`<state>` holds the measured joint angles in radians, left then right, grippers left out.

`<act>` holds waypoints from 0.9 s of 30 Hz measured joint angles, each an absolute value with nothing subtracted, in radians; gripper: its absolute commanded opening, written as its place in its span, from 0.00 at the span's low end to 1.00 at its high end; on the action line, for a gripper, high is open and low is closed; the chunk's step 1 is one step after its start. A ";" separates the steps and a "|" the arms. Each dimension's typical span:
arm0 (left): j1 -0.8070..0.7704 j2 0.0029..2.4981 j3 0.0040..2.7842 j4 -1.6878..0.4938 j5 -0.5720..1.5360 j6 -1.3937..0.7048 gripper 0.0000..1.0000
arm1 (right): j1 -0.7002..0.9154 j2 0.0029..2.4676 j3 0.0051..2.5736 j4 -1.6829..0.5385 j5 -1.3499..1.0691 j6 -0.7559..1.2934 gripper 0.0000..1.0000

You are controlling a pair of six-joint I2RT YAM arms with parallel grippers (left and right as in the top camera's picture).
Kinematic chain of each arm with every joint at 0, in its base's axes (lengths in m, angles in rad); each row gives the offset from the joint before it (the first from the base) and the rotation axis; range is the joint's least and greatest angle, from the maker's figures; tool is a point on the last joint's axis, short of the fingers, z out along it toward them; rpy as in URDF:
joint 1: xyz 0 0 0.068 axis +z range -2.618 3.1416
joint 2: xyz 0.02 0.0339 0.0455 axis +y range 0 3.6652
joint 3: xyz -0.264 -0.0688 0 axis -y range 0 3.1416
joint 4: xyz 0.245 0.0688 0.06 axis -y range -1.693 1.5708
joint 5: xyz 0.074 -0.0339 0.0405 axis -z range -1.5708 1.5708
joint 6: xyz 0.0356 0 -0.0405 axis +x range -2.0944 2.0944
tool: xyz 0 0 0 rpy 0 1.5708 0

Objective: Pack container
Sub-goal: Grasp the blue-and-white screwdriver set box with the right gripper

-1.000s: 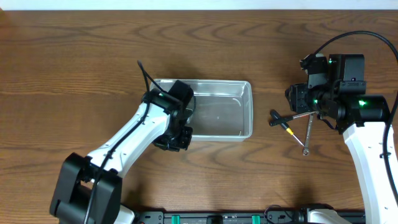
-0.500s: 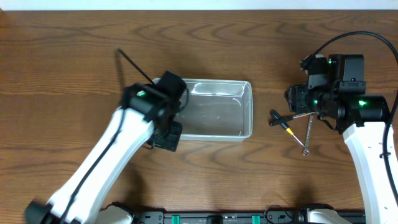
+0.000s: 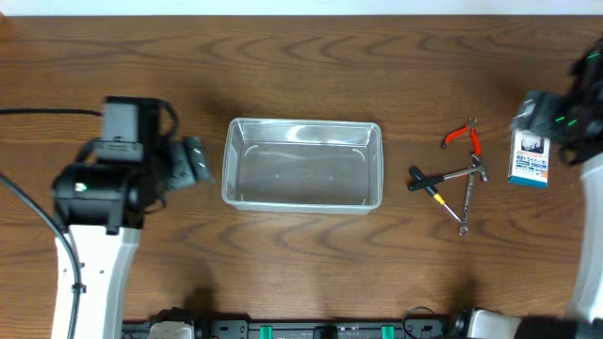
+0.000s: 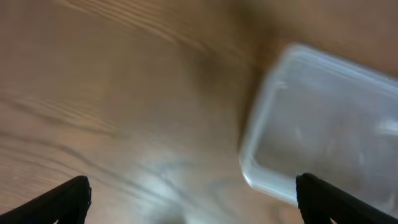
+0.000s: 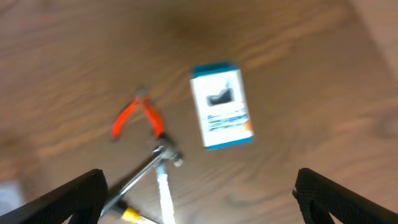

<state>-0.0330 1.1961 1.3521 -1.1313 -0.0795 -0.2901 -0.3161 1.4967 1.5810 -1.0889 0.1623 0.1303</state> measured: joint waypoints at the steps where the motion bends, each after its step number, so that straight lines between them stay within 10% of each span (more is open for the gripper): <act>1: -0.014 1.201 1.352 -1.117 -0.079 -0.291 0.98 | -0.338 1.523 1.602 -1.093 0.166 0.131 0.99; 27: 0.065 1.412 1.353 -1.055 0.023 -0.265 0.98 | -0.476 2.158 1.641 -1.045 0.056 0.018 0.99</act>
<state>0.0647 1.4124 1.3525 -1.0546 0.0231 -0.2649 -0.4759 2.1578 1.6413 -1.0451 0.0563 0.0177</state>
